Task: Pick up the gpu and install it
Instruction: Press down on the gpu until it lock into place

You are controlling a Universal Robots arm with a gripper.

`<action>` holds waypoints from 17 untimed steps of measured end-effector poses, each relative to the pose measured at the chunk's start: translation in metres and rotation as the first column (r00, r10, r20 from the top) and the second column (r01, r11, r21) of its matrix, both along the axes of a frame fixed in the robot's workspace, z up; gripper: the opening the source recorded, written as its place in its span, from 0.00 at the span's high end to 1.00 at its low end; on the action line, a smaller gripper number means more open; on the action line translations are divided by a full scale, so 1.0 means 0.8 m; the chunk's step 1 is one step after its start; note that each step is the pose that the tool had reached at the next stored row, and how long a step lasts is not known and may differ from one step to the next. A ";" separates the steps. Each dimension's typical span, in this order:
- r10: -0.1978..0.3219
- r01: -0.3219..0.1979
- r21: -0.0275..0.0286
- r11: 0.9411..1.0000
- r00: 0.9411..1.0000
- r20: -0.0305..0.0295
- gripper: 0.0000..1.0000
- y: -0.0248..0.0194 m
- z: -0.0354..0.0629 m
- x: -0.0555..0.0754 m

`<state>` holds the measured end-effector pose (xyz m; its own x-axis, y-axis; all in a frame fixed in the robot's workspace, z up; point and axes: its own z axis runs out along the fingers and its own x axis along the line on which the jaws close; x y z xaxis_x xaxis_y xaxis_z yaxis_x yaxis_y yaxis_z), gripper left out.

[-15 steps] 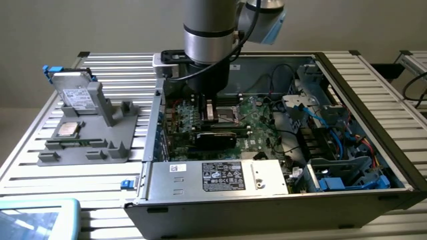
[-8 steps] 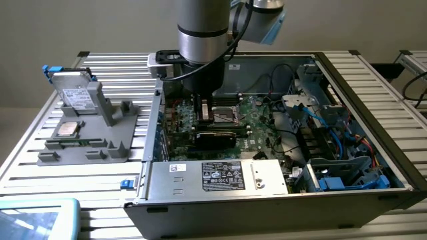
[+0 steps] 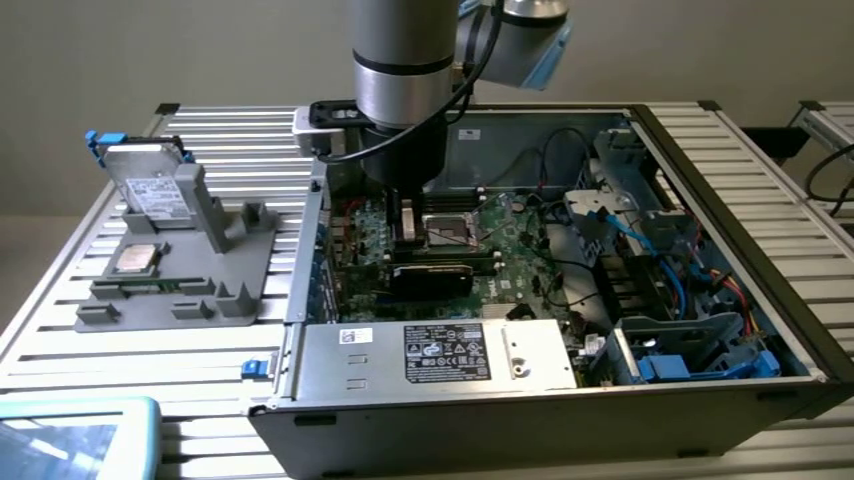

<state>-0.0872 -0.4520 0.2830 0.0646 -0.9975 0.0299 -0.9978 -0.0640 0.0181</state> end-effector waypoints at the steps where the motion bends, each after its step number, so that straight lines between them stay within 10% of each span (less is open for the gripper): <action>1: 0.000 0.000 0.000 1.000 1.000 0.000 0.89 0.0000 0.000 0.000; 13: -0.001 0.001 -0.003 1.000 1.000 0.002 0.89 0.0035 -0.007 -0.007; 17: -0.002 0.002 -0.003 1.000 1.000 0.013 0.89 0.0061 -0.010 -0.008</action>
<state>-0.0936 -0.4471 0.2747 0.0618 -0.9975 0.0334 -0.9981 -0.0617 0.0055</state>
